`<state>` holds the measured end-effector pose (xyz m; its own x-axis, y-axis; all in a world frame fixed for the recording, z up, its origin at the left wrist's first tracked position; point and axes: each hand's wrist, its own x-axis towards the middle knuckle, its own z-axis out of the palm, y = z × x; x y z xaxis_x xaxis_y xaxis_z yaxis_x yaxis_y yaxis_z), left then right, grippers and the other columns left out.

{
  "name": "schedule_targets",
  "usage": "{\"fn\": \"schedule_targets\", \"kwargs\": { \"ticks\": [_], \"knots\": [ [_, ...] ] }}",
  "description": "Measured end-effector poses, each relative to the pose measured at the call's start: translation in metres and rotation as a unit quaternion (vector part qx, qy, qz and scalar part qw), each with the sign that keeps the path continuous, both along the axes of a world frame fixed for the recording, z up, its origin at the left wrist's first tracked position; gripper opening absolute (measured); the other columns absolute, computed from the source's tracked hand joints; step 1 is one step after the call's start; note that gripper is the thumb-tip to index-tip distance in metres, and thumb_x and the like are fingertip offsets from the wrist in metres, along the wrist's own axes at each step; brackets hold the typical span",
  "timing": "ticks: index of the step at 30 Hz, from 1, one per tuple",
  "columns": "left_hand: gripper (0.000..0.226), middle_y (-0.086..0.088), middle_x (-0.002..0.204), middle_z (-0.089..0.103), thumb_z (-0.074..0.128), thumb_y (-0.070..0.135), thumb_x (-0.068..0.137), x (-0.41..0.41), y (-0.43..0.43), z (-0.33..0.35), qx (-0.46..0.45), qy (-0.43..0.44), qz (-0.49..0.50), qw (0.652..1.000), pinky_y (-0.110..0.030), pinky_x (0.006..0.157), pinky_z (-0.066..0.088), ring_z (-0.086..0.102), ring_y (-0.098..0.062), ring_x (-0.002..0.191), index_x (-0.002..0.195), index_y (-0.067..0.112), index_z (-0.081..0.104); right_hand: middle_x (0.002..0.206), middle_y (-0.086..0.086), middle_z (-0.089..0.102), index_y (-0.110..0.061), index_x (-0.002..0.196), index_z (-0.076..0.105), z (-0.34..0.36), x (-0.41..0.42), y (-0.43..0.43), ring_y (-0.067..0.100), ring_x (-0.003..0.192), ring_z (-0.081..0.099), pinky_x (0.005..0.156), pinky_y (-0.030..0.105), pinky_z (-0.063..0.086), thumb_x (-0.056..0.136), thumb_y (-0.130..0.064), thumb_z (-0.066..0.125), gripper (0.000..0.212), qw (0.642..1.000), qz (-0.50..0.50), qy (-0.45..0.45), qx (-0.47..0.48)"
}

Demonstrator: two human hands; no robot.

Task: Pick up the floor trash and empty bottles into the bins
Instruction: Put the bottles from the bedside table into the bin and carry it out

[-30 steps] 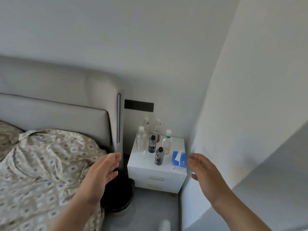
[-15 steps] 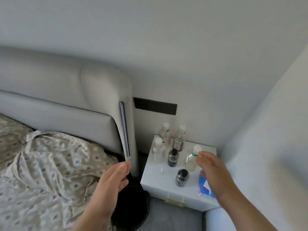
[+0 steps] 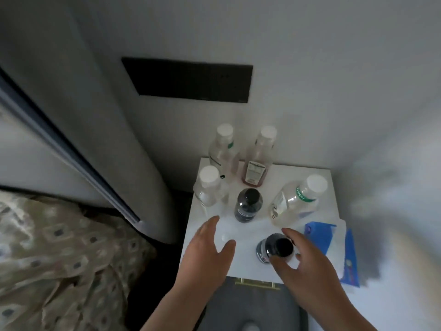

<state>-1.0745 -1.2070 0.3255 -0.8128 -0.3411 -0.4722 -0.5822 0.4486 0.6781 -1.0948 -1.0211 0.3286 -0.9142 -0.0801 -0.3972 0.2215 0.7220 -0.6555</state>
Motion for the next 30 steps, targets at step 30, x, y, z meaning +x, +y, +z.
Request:
{"fn": "schedule_targets", "kwargs": {
  "ticks": [30],
  "knots": [
    [0.023,0.022,0.073,0.062,0.070,0.030,0.081,0.184,-0.150,-0.138,-0.076,-0.035,0.193,0.978,-0.021,0.053,0.046,0.060,-0.001,0.068,0.082,0.031,0.047,0.099,-0.027,0.069,-0.043,0.097,0.067,-0.118,0.086,-0.159,-0.008,0.094,0.065,0.081,0.007,0.046,0.058,-0.032,0.082,0.043,0.966,0.184,-0.069,-0.167]
  ]
}}
